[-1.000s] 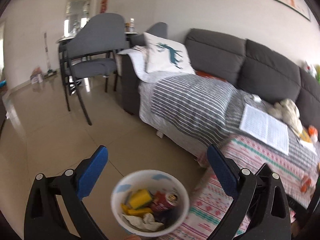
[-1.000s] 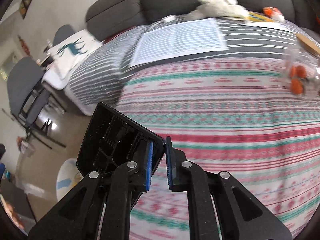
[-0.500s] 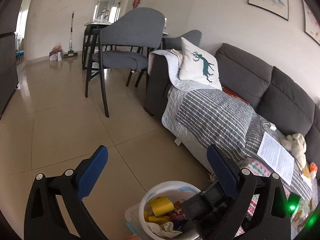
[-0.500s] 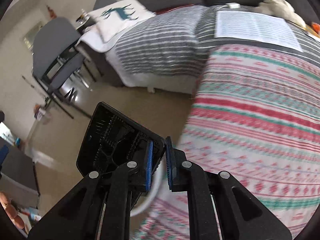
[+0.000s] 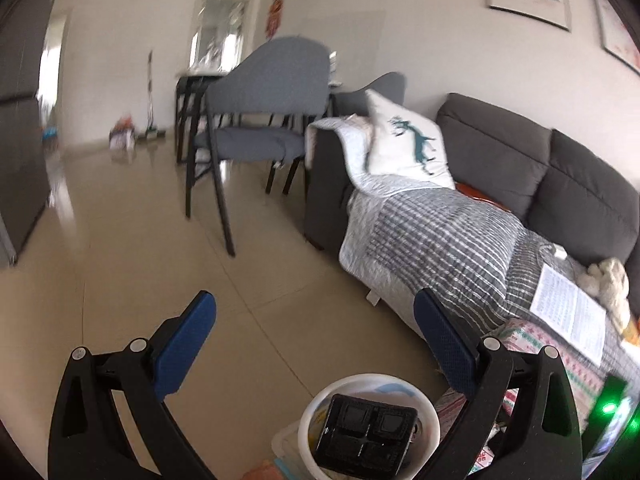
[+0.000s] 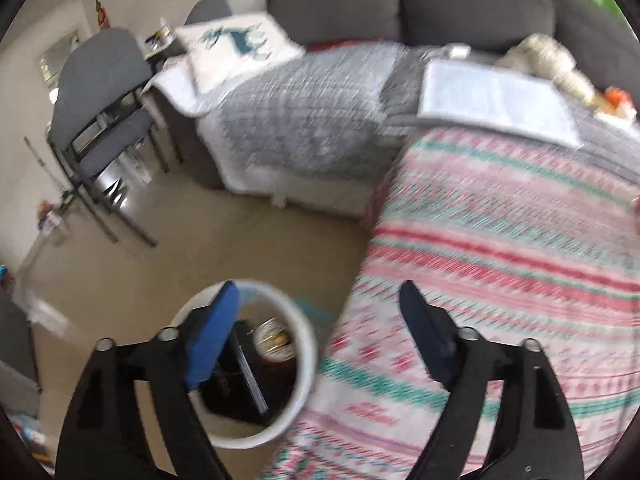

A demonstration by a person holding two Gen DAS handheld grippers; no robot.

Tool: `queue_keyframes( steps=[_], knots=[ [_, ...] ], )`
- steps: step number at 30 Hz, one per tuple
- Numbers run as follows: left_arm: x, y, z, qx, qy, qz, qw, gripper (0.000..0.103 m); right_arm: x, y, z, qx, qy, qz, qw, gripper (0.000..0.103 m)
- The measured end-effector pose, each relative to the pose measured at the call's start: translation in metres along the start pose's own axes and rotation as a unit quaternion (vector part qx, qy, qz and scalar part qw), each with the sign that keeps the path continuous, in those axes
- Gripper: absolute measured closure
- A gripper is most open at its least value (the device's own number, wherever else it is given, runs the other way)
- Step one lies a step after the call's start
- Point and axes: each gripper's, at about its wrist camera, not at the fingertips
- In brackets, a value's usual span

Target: Collect trash

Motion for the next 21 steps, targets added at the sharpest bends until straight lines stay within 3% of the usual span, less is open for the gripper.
queue_keyframes(
  steps=[2, 5, 9, 13, 16, 18, 21],
  knots=[
    [0.009, -0.001, -0.017, -0.015, -0.012, -0.012, 0.9997, 0.007, 0.019, 0.008, -0.016, 0.008, -0.030, -0.040, 0.999, 0.006],
    [0.021, -0.007, -0.046, -0.027, -0.045, -0.014, 0.9985, 0.007, 0.047, 0.019, -0.043, 0.017, -0.070, -0.088, 0.994, 0.007],
    [0.040, -0.019, -0.095, -0.064, -0.090, -0.017, 0.9937, 0.007, 0.078, 0.026, -0.088, 0.026, -0.132, -0.120, 0.984, 0.007],
    [0.077, -0.029, -0.139, -0.090, -0.140, -0.061, 0.9841, 0.007, 0.109, 0.028, -0.136, 0.040, -0.170, -0.147, 0.974, 0.007],
    [0.107, -0.038, -0.160, -0.063, -0.211, -0.102, 0.9701, 0.007, 0.132, 0.025, -0.169, 0.051, -0.200, -0.164, 0.965, 0.007],
    [0.116, -0.046, -0.181, -0.050, -0.232, -0.087, 0.9675, 0.007, 0.146, 0.023, -0.192, 0.049, -0.215, -0.171, 0.960, 0.007],
    [0.126, -0.059, -0.221, -0.074, -0.273, -0.043, 0.9581, 0.007, 0.162, 0.022, -0.227, 0.034, -0.234, -0.172, 0.957, 0.007]
  ],
)
Point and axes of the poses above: each gripper's, at about its wrist camera, not at the fingertips, and x roughly against the way its jaws point, z to its left, y to its top, and after that the axes turned 11 degrees about -z, right-handed
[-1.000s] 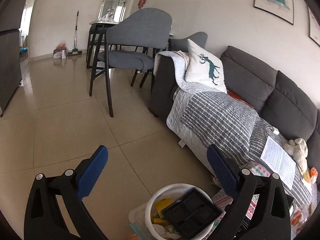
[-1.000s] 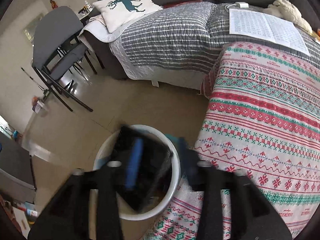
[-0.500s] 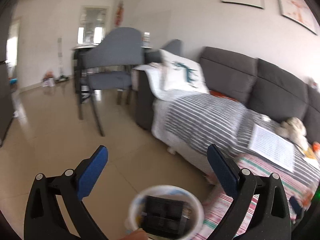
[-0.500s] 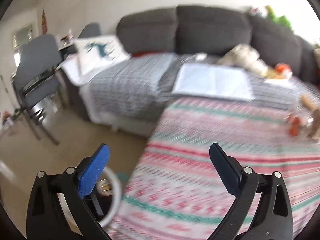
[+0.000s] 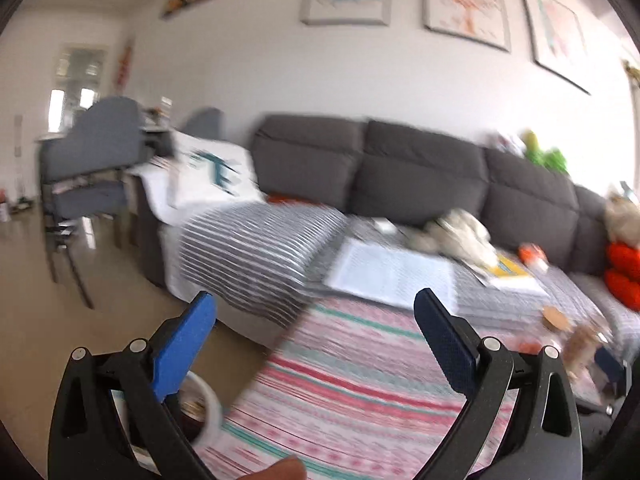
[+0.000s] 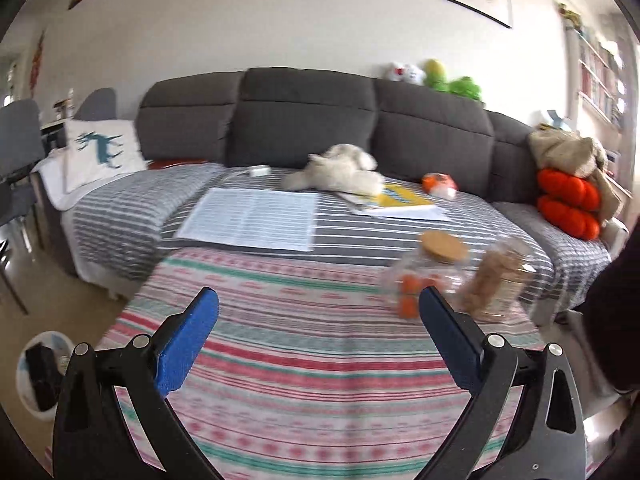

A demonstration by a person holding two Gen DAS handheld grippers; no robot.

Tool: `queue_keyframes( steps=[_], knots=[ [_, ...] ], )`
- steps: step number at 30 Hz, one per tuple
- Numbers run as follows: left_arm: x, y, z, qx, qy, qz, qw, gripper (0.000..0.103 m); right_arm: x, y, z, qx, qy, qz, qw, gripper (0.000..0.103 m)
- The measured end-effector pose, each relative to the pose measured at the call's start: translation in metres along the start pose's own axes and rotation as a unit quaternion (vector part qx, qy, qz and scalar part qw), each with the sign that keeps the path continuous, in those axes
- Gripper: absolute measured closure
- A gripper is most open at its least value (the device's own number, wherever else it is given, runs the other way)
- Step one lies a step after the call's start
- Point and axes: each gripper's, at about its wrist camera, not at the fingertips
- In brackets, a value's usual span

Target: Collect trash

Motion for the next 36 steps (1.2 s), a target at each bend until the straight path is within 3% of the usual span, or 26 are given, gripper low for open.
queue_keyframes(
  steps=[2, 7, 12, 16, 23, 36],
  knots=[
    [-0.009, -0.007, -0.035, -0.023, -0.029, 0.043, 0.9984, 0.007, -0.001, -0.003, -0.027, -0.010, -0.014, 0.004, 1.000, 0.007],
    [-0.006, -0.022, -0.102, -0.059, -0.056, 0.039, 0.9959, 0.007, -0.003, -0.014, -0.081, -0.037, -0.052, 0.003, 0.998, 0.007],
    [-0.010, -0.043, -0.146, -0.061, -0.087, 0.072, 0.9917, 0.007, -0.009, -0.025, -0.123, -0.064, -0.078, 0.014, 0.995, 0.007],
    [-0.006, -0.057, -0.172, -0.073, -0.107, 0.075, 0.9887, 0.007, -0.007, -0.029, -0.145, -0.074, -0.096, 0.005, 0.993, 0.007],
    [-0.004, -0.066, -0.194, -0.078, -0.126, 0.083, 0.9855, 0.007, -0.003, -0.034, -0.171, -0.084, -0.112, 0.003, 0.990, 0.007],
    [0.003, -0.059, -0.192, -0.073, -0.134, 0.068, 0.9859, 0.007, 0.011, -0.031, -0.160, -0.069, -0.117, -0.030, 0.990, 0.007]
  ],
)
Point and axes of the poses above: each gripper's, at about its wrist camera, not at the fingertips, and x roughly against the way its jaws point, z to its left, y to its top, and after that the axes turned 11 degrees about -z, right-handed
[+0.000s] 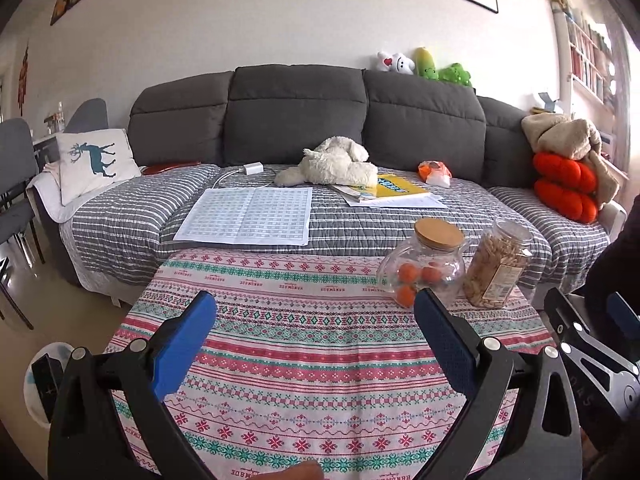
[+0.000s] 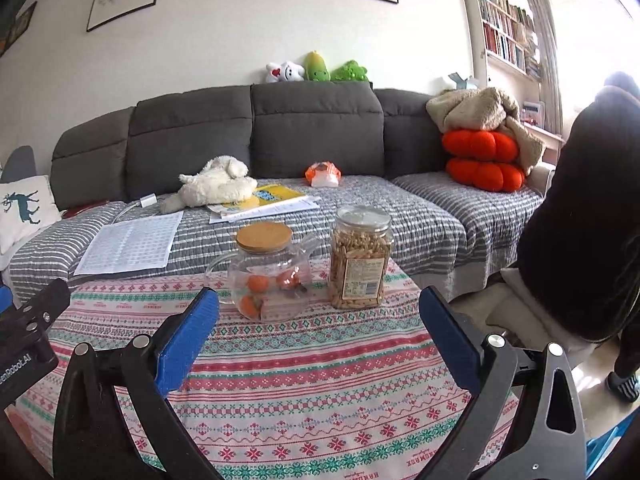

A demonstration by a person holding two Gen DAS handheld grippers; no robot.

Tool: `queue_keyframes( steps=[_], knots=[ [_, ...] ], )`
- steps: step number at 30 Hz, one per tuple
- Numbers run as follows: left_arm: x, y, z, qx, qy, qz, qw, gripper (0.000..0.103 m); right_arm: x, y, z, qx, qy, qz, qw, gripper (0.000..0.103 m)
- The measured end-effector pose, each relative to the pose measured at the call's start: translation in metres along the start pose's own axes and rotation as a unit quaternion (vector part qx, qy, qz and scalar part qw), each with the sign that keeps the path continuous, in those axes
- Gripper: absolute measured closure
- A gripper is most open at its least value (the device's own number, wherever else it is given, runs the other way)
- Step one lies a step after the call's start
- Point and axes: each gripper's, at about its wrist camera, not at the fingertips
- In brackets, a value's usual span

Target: Collect trash

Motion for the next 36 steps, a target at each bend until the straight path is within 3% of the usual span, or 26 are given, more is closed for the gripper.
queue_keyframes(
  steps=[36],
  knots=[
    [-0.0006, -0.0016, -0.0004, -0.002, 0.010, -0.002, 1.0000, 0.007, 0.0026, 0.0026, -0.0077, -0.006, -0.004, -0.002, 1.000, 0.007]
  ],
)
Point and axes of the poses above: each gripper's, at about its wrist camera, not at the fingertips, and x roughly against the way its jaws point, z to its left, y to its top, and after that the axes turned 11 degrees about -z, right-handed
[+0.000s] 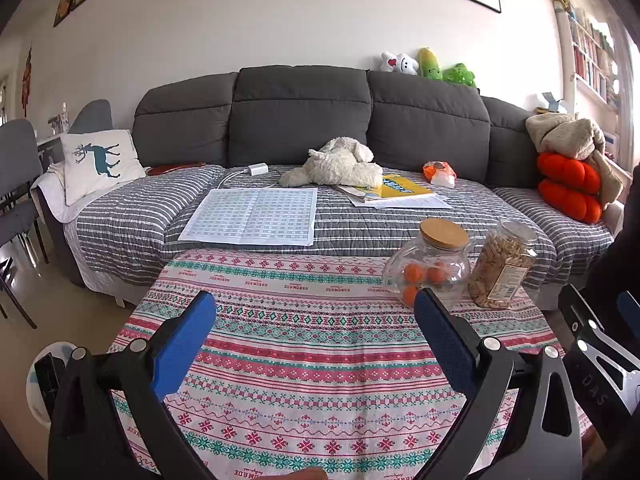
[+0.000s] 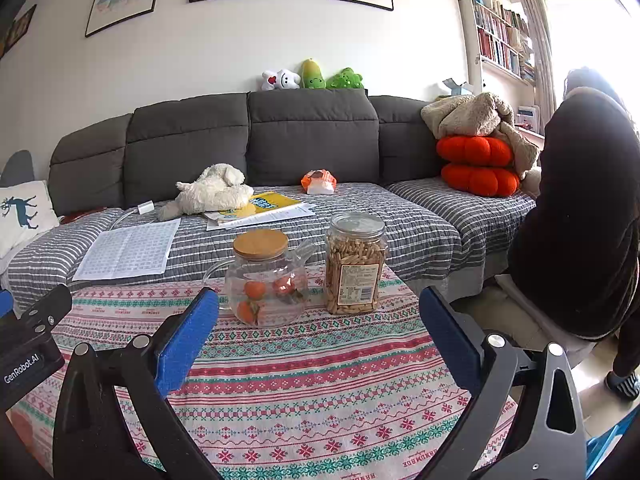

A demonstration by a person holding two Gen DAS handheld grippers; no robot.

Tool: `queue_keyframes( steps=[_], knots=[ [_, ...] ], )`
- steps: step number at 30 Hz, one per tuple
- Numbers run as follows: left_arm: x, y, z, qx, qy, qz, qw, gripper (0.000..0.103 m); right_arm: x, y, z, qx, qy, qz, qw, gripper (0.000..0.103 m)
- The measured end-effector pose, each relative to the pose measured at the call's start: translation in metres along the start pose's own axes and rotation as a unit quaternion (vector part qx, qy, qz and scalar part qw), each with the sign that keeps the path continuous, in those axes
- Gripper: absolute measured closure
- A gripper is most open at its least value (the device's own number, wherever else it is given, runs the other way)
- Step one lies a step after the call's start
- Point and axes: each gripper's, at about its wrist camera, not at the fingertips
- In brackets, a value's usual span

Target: Collect trash

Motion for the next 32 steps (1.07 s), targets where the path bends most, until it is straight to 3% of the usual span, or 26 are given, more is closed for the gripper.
queue_keyframes(
  steps=[15, 19, 24, 28, 32],
  knots=[
    [-0.0014, -0.0010, -0.0017, -0.006, -0.001, -0.001, 1.0000, 0.009, -0.0029, -0.0007, -0.0007, -0.003, 0.000, 0.005, 1.000, 0.007],
    [-0.0030, -0.0027, -0.0019, -0.002, -0.013, 0.002, 0.9999, 0.028, -0.0038, -0.0015, -0.0007, -0.003, 0.000, 0.007, 1.000, 0.007],
    [-0.0040, -0.0039, -0.0054, -0.008, -0.017, 0.006, 0.9998, 0.026, -0.0046, -0.0015, -0.0017, -0.005, -0.001, 0.009, 1.000, 0.007],
    [-0.0023, -0.0028, -0.0064, -0.010, -0.010, 0.003, 0.9999, 0.009, -0.0043, -0.0011, -0.0026, -0.006, -0.002, 0.008, 1.000, 0.007],
    [0.0017, -0.0010, -0.0056, -0.006, -0.009, -0.009, 0.9999, 0.007, -0.0046, -0.0012, -0.0021, -0.004, -0.001, 0.010, 1.000, 0.007]
  ],
)
Point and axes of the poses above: each gripper's, at about its wrist camera, not at the fingertips, and x roughly against the way its jaws point, z to its left, y to its top, and after that the axes turned 11 degrees about -z, right-handed
